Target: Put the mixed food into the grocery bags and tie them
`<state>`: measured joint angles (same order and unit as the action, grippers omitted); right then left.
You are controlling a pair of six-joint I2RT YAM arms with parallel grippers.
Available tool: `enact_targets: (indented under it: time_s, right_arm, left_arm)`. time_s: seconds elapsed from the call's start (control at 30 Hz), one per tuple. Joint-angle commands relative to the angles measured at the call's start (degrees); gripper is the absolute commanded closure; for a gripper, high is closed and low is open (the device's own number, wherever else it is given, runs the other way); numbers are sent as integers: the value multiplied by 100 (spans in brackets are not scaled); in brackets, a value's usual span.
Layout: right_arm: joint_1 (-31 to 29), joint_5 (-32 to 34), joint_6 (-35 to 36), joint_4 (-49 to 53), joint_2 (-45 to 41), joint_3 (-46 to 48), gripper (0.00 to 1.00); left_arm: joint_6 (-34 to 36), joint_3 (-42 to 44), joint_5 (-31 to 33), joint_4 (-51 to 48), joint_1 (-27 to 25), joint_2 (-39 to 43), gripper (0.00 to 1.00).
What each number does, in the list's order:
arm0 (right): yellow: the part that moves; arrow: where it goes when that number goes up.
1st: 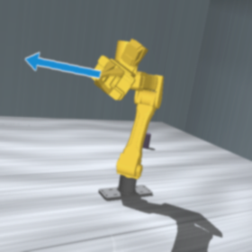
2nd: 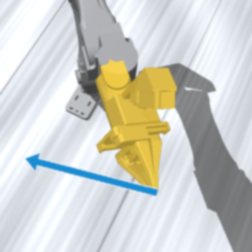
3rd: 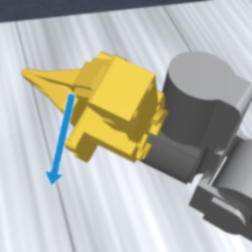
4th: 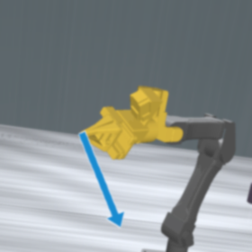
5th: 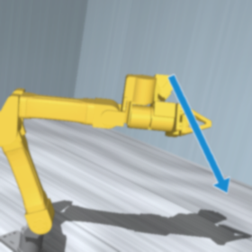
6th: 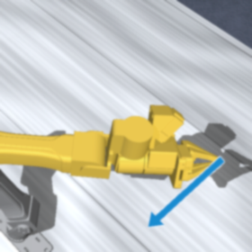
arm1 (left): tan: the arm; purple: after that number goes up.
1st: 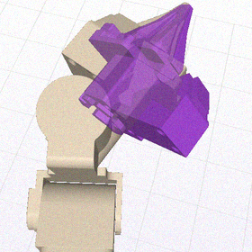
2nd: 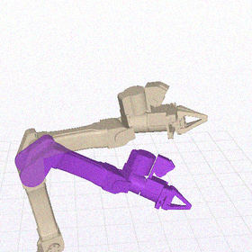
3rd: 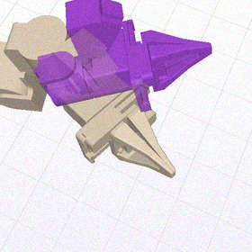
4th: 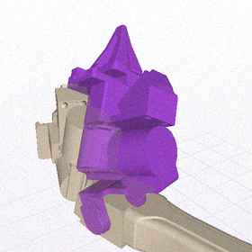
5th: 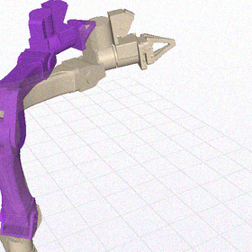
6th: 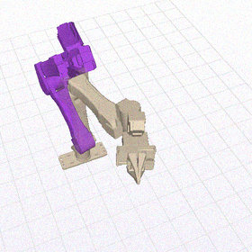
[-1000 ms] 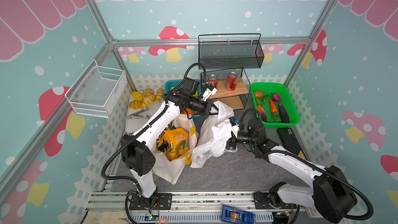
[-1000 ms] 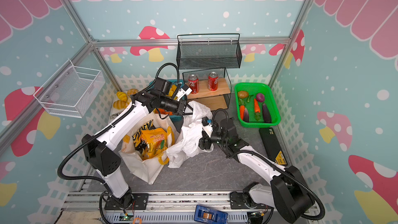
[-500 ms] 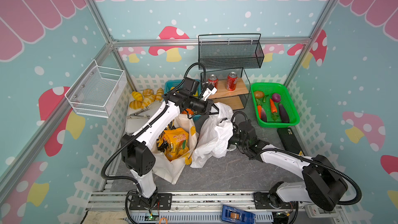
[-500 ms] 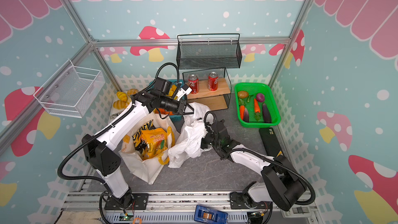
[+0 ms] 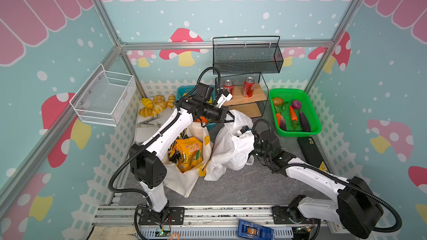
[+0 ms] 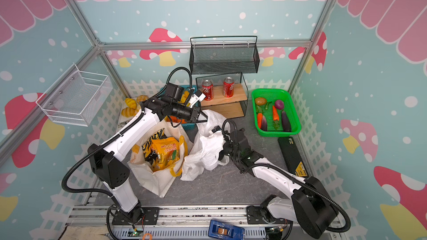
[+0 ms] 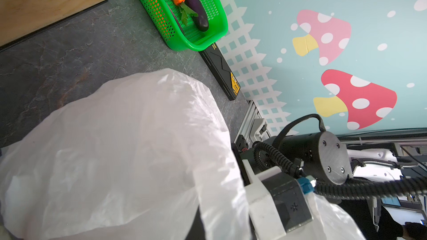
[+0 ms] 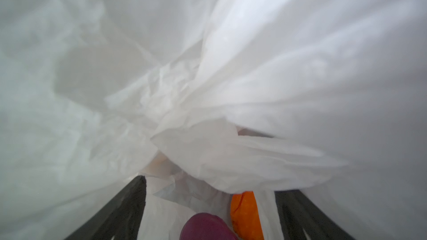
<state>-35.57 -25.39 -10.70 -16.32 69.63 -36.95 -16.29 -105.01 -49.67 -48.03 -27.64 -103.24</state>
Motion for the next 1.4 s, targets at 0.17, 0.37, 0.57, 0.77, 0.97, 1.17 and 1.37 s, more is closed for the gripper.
enact_targets:
  time_s: [0.17, 0.37, 0.57, 0.77, 0.97, 1.17, 1.37]
  right_arm:
    - [118, 295, 369, 711, -748, -138, 13]
    - [116, 1543, 769, 956, -1448, 27, 11]
    - [-278, 2887, 1591, 515, -1381, 199, 5]
    - [-538, 3637, 1955, -337, -569, 26, 5]
    - [-538, 3623, 1992, -779, -50, -72, 36]
    - [-414, 3164, 1462, -678, -312, 45, 77]
    - [-189, 2493, 669, -361, -703, 35, 99]
  left_arm:
    - [-12, 68, 73, 105, 98, 72, 100]
    - [-27, 62, 90, 105, 149, 105, 100]
    - [-25, 60, 100, 127, 145, 90, 100]
    - [-67, 25, 87, 144, 145, -3, 100]
    - [-84, -31, 101, 144, 145, -62, 100]
    - [-118, -132, 244, 144, 145, -68, 95]
    - [-84, -197, 516, 116, 209, 16, 74]
